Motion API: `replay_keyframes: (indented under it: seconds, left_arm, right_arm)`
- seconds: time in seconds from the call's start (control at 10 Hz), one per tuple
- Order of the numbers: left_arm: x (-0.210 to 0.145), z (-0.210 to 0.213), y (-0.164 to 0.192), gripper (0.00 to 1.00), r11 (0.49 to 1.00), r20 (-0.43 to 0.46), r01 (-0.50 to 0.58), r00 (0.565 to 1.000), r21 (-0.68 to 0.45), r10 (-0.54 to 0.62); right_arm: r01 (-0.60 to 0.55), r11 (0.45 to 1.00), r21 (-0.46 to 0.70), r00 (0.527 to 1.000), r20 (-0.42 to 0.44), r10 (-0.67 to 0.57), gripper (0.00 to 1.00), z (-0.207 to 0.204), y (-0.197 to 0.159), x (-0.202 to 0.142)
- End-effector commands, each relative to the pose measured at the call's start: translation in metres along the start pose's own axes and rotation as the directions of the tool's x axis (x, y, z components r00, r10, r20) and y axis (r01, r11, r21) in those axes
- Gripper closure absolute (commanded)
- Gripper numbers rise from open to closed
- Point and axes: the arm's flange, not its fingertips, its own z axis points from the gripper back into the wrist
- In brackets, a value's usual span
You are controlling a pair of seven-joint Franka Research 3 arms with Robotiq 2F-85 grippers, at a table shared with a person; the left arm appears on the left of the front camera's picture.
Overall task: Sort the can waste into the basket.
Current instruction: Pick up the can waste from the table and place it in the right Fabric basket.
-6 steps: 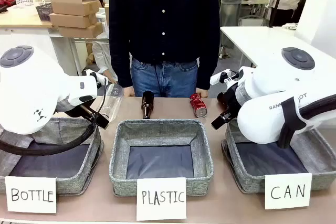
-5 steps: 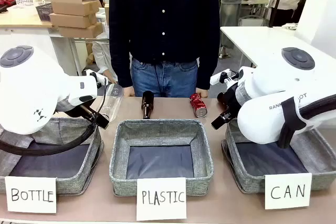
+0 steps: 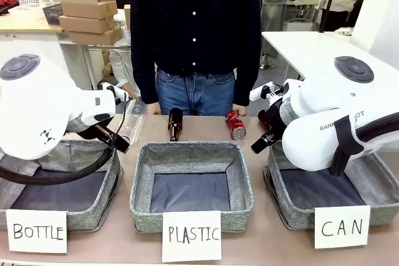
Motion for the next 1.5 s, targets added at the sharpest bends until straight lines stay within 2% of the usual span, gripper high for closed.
replay_keyframes:
  seconds: [0.0, 0.3, 0.4, 0.5, 0.6, 0.7, 0.8, 0.9, 1.0, 1.1, 1.2, 1.3, 1.4]
  left_arm:
    - [0.000, 0.000, 0.000, 0.00, 1.000, 0.000, 0.000, 1.000, 0.000, 0.000]
    - [0.000, 0.000, 0.000, 0.00, 1.000, 0.000, 0.000, 1.000, 0.000, 0.000]
    - [0.000, 0.000, 0.000, 0.00, 1.000, 0.000, 0.000, 1.000, 0.000, 0.000]
    - [0.005, 0.049, -0.006, 0.00, 1.000, 0.026, -0.018, 1.000, 0.022, 0.017]
    - [0.001, 0.120, -0.026, 0.00, 0.997, 0.075, -0.070, 0.995, -0.011, 0.071]
    - [-0.011, 0.165, -0.047, 0.00, 0.992, 0.029, -0.123, 0.992, -0.036, 0.124]
    - [-0.038, 0.198, -0.072, 0.00, 0.998, 0.070, -0.055, 0.996, -0.012, 0.055]
    - [-0.057, 0.209, -0.084, 0.00, 1.000, 0.065, -0.016, 0.998, -0.002, 0.016]
    - [-0.084, 0.211, -0.101, 0.00, 0.997, -0.020, 0.037, 0.999, 0.070, -0.036]
    - [-0.090, 0.201, -0.100, 0.00, 0.994, -0.042, 0.024, 0.999, 0.104, -0.020]
    - [0.007, 0.227, -0.081, 0.00, 0.999, 0.036, 0.003, 0.999, 0.032, -0.004]
    - [0.007, 0.227, -0.081, 0.00, 0.999, 0.036, 0.003, 0.999, 0.032, -0.004]
    - [-0.011, 0.250, -0.100, 0.00, 0.997, -0.007, 0.030, 1.000, 0.071, -0.029]
  right_arm:
    - [0.001, 1.000, 0.000, 1.000, 0.000, -0.001, 0.00, 0.000, 0.000, 0.000]
    - [0.000, 1.000, 0.000, 1.000, 0.000, 0.000, 0.00, 0.000, 0.000, 0.000]
    - [-0.009, 0.999, 0.046, 0.998, 0.062, 0.006, 0.00, 0.032, -0.008, -0.001]
    - [0.031, 0.997, 0.072, 0.996, 0.084, -0.037, 0.00, 0.077, -0.015, -0.002]
    - [0.055, 0.991, 0.125, 0.992, 0.103, -0.068, 0.00, 0.140, -0.015, -0.016]
    - [0.066, 0.989, 0.133, 0.995, 0.061, -0.075, 0.00, 0.174, -0.010, -0.035]
    - [0.039, 0.995, 0.095, 0.999, 0.012, -0.041, 0.00, 0.192, -0.008, -0.060]
    - [0.022, 0.996, 0.091, 1.000, 0.007, -0.023, 0.00, 0.195, -0.008, -0.076]
    - [0.026, 0.996, 0.082, 1.000, 0.005, -0.027, 0.00, 0.193, -0.005, -0.097]
    - [0.048, 0.998, 0.031, 0.998, 0.043, -0.050, 0.00, 0.184, -0.002, -0.103]
    - [0.061, 0.993, 0.105, 0.998, 0.014, -0.062, 0.00, 0.217, -0.023, -0.020]
    - [0.061, 0.993, 0.105, 0.998, 0.014, -0.062, 0.00, 0.217, -0.023, -0.020]
    - [0.069, 0.995, 0.078, 0.997, 0.012, -0.070, 0.00, 0.232, -0.029, -0.029]
